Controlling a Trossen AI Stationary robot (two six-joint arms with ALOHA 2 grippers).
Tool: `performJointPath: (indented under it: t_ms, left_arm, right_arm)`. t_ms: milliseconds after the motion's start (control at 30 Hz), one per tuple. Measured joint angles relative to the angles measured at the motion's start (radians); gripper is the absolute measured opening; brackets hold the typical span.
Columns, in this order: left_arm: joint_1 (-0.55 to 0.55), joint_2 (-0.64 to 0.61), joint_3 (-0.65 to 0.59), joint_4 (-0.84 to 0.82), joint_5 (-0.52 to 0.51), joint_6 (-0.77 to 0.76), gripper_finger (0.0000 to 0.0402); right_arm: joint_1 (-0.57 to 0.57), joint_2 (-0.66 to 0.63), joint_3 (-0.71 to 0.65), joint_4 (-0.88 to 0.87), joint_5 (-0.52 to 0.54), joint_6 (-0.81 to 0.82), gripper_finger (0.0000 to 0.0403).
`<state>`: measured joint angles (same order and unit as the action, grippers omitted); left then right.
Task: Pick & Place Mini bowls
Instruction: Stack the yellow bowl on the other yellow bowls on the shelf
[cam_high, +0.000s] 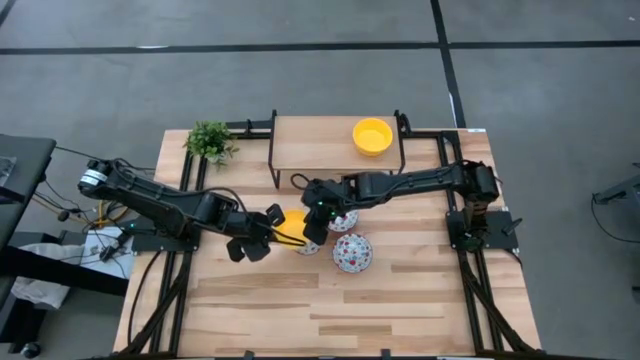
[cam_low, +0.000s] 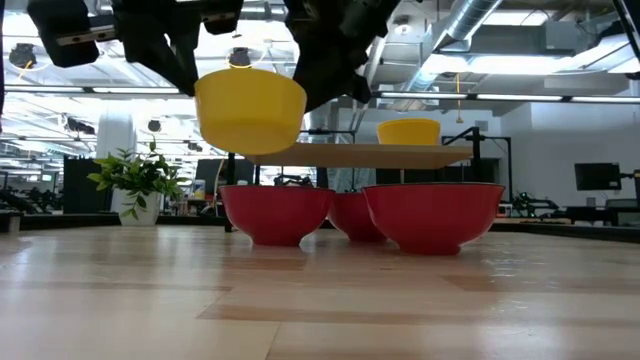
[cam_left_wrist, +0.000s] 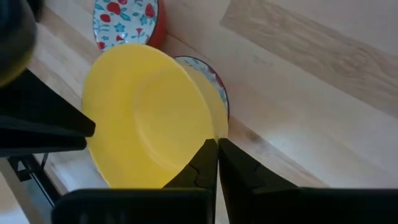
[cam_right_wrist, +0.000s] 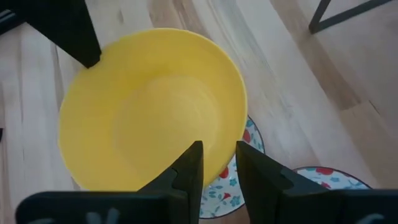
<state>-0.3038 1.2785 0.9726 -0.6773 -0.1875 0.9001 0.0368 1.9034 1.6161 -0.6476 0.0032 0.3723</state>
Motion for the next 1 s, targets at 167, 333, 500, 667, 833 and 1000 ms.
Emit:
performJointPath:
  t_ms: [167, 333, 500, 667, 833, 1000]
  left_arm:
    - [0.000, 0.000, 0.000, 0.001, -0.003, 0.000, 0.0009]
    - [0.000, 0.000, 0.000, 0.003, -0.015, 0.001, 0.0009]
    - [0.000, 0.000, 0.000, 0.003, -0.020, 0.001, 0.0009]
    - [0.000, 0.000, 0.000, 0.002, -0.019, 0.001, 0.0009]
    - [0.000, 0.000, 0.000, 0.001, -0.018, 0.000, 0.0009]
    - [0.002, -0.001, 0.001, 0.012, -0.038, 0.001, 0.0009]
  right_arm:
    - [0.000, 0.000, 0.000, -0.014, -0.002, 0.032, 0.0061]
    - [0.000, 0.000, 0.000, -0.038, -0.001, 0.041, 0.0007]
    - [0.000, 0.000, 0.000, -0.038, -0.001, 0.048, 0.0001]
    - [0.000, 0.000, 0.000, -0.018, -0.001, 0.043, 0.0004]
    - [0.000, 0.000, 0.000, 0.021, -0.001, 0.041, 0.0036]
    - [0.002, -0.002, 0.000, 0.080, -0.010, 0.045, 0.0108]
